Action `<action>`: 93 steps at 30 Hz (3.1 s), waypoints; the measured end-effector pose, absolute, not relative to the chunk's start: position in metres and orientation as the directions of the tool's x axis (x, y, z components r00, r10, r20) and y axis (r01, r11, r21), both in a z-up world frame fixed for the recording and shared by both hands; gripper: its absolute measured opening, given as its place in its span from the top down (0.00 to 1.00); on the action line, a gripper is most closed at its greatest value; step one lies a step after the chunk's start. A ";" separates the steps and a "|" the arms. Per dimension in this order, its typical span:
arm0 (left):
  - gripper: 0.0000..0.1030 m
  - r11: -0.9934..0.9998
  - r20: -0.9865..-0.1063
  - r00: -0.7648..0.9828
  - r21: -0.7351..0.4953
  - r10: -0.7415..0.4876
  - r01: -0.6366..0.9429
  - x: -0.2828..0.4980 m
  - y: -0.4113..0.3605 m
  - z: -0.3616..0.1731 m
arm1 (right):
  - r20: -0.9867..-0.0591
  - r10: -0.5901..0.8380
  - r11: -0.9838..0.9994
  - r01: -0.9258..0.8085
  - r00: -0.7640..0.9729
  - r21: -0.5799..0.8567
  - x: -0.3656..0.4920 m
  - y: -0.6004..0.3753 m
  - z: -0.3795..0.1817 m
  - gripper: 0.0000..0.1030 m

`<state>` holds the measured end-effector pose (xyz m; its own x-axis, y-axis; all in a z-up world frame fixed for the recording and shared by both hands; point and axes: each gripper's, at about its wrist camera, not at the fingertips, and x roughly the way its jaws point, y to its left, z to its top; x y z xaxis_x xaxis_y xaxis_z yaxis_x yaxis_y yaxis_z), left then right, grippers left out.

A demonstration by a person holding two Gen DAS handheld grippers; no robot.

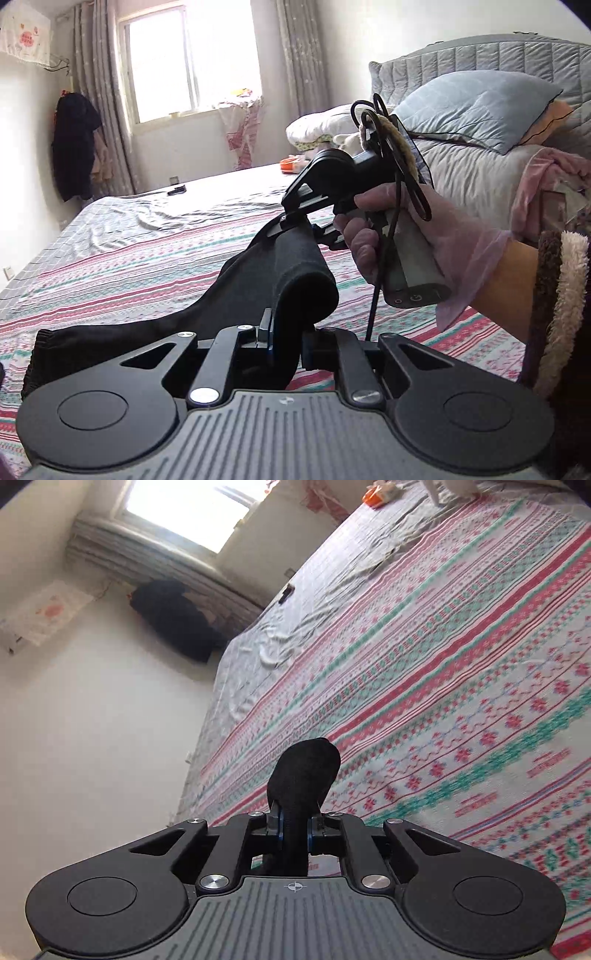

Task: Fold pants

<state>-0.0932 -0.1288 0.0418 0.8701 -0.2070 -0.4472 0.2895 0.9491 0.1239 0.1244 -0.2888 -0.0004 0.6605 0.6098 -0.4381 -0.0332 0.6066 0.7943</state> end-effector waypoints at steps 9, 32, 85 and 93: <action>0.73 0.872 -0.444 0.774 -0.037 -0.451 0.487 -0.119 -0.201 0.017 | -0.546 0.449 0.653 0.157 0.708 0.741 0.071 -0.421 0.005 0.90; 0.73 0.920 -0.408 0.869 -0.372 -0.281 0.122 -0.103 -0.033 0.022 | -0.356 0.686 0.521 -0.086 0.635 0.849 0.099 -0.277 0.027 0.90; 0.01 0.945 -0.637 0.700 -0.171 -0.323 0.280 0.058 0.026 -0.021 | -0.613 0.576 0.756 -0.067 0.540 0.652 0.055 -0.285 -0.031 0.29; 0.00 0.774 -0.642 0.477 -0.615 -0.600 0.147 0.085 0.072 -0.071 | -0.607 0.675 0.682 -0.040 0.420 0.730 0.052 -0.263 -0.082 0.45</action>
<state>0.0848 0.0724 -0.0707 0.4774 -0.6004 -0.6415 0.1468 0.7744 -0.6155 0.0524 -0.2629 -0.0820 0.4198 0.6748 -0.6070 -0.0404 0.6820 0.7302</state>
